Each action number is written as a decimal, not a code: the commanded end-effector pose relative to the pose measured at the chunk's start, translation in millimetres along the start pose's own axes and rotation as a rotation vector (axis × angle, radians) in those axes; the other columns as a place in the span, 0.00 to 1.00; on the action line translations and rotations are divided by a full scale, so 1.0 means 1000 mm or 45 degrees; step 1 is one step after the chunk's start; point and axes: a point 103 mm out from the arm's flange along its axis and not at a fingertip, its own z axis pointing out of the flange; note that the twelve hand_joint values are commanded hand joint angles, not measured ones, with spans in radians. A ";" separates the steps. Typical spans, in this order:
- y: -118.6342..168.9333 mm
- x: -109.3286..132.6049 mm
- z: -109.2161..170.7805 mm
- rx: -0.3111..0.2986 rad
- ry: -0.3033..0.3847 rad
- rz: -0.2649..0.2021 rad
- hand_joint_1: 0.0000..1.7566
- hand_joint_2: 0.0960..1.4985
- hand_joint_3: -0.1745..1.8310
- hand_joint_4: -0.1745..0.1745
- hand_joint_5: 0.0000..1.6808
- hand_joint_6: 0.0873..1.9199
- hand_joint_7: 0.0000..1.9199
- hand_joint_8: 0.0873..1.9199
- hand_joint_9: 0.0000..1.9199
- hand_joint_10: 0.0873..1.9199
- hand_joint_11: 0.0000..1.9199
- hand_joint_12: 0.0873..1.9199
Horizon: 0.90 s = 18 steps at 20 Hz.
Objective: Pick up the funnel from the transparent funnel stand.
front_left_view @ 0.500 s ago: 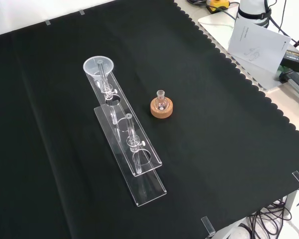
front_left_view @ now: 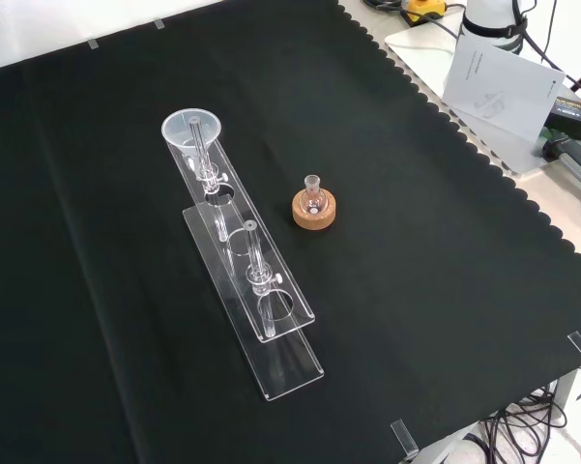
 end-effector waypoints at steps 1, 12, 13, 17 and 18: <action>-0.009 0.010 -0.013 0.020 -0.002 0.032 0.00 0.77 0.28 0.67 0.08 0.00 0.00 0.14 0.05 0.25 0.00 0.67; 0.037 0.013 0.009 0.063 -0.038 0.045 0.00 0.76 0.27 0.65 0.08 0.00 0.00 0.14 0.05 0.26 0.00 0.67; 0.044 0.014 0.013 0.064 -0.032 0.044 0.01 0.76 0.27 0.65 0.08 0.00 0.00 0.14 0.05 0.26 0.00 0.67; 0.077 0.013 0.028 0.080 -0.021 0.015 0.07 0.71 0.25 0.63 0.08 0.00 0.02 0.15 0.06 0.27 0.00 0.68; 0.086 0.013 0.032 0.093 -0.027 0.005 0.09 0.70 0.24 0.63 0.07 0.00 0.02 0.16 0.06 0.27 0.00 0.68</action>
